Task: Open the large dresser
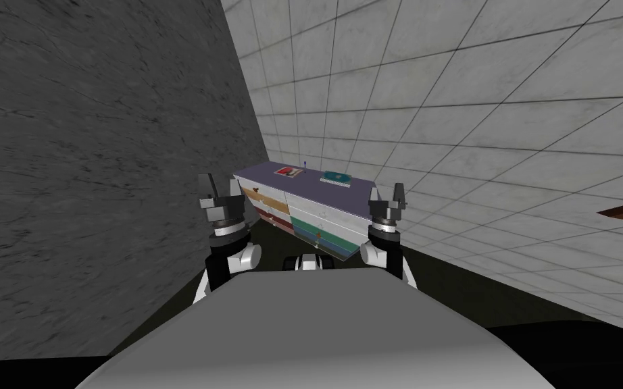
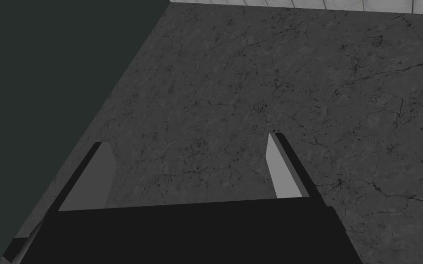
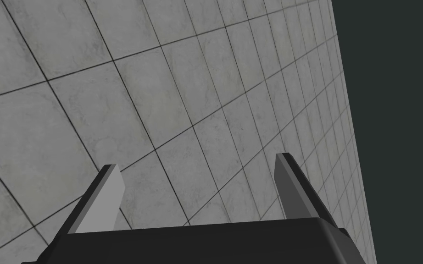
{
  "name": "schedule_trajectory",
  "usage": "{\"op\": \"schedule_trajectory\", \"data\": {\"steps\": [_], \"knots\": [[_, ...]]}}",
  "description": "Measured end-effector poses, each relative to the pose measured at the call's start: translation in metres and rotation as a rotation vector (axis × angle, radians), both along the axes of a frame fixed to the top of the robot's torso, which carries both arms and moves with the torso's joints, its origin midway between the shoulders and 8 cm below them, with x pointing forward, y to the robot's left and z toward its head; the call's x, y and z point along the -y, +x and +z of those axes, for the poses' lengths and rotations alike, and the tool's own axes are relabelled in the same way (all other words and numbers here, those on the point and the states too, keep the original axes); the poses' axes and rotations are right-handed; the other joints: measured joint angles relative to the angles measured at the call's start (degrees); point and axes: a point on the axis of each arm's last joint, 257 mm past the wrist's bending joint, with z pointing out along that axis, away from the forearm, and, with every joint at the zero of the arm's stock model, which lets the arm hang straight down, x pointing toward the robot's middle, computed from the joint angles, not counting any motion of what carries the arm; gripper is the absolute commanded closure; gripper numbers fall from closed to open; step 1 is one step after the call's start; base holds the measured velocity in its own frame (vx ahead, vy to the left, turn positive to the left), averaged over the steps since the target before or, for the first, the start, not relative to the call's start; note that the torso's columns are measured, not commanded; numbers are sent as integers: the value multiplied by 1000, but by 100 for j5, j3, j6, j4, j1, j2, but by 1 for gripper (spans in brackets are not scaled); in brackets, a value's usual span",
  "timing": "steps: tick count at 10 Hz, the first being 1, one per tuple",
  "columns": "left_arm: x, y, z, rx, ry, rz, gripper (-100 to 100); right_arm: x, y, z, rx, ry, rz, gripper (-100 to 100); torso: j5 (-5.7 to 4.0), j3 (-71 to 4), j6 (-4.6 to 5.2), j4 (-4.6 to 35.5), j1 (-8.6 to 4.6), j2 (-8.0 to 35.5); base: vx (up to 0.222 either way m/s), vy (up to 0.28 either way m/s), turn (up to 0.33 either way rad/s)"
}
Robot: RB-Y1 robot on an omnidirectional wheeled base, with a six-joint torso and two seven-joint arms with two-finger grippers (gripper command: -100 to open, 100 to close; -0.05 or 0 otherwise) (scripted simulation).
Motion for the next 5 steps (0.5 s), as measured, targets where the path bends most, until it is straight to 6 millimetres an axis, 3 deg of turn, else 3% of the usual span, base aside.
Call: {"op": "schedule_trajectory", "data": {"steps": [1, 2, 5], "knots": [[0, 0, 0, 0, 0, 0, -100, 0, 0, 0, 0, 0, 0, 0, 0, -846, 0, 423, 0, 423, 5, -13, -14], [3, 3, -3, -11, 22, -11, -100, 0, 0, 0, -1, 0, 0, 0, 0, -1241, 0, 612, -2, 616, -6, -35, -20], [15, 15, -19, -62, 97, -48, -100, 0, 0, 0, -1, 0, 0, 0, -1, -1383, 0, 689, -4, 687, -3, -46, -24]]}}
